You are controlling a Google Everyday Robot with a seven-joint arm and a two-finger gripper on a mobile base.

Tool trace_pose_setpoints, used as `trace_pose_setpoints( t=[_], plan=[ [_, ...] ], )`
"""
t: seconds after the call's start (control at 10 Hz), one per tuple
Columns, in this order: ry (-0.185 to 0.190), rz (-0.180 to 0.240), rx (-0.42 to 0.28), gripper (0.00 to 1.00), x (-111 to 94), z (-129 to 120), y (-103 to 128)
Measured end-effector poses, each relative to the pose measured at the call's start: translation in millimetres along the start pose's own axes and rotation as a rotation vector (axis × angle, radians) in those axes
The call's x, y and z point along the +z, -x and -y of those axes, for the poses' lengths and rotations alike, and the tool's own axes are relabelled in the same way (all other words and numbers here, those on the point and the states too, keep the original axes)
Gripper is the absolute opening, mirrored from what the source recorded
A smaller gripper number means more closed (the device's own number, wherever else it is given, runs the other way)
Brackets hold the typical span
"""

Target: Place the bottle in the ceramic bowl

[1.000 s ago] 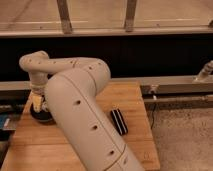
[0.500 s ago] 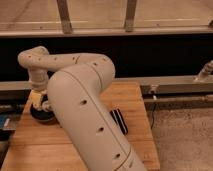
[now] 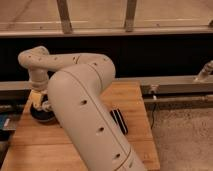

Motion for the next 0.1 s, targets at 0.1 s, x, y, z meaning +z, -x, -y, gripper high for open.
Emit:
trace_pose_setpoints(
  t=[0.1],
  plan=[
    [0.000, 0.001, 0.000, 0.80, -0.1, 0.1, -0.1]
  ],
)
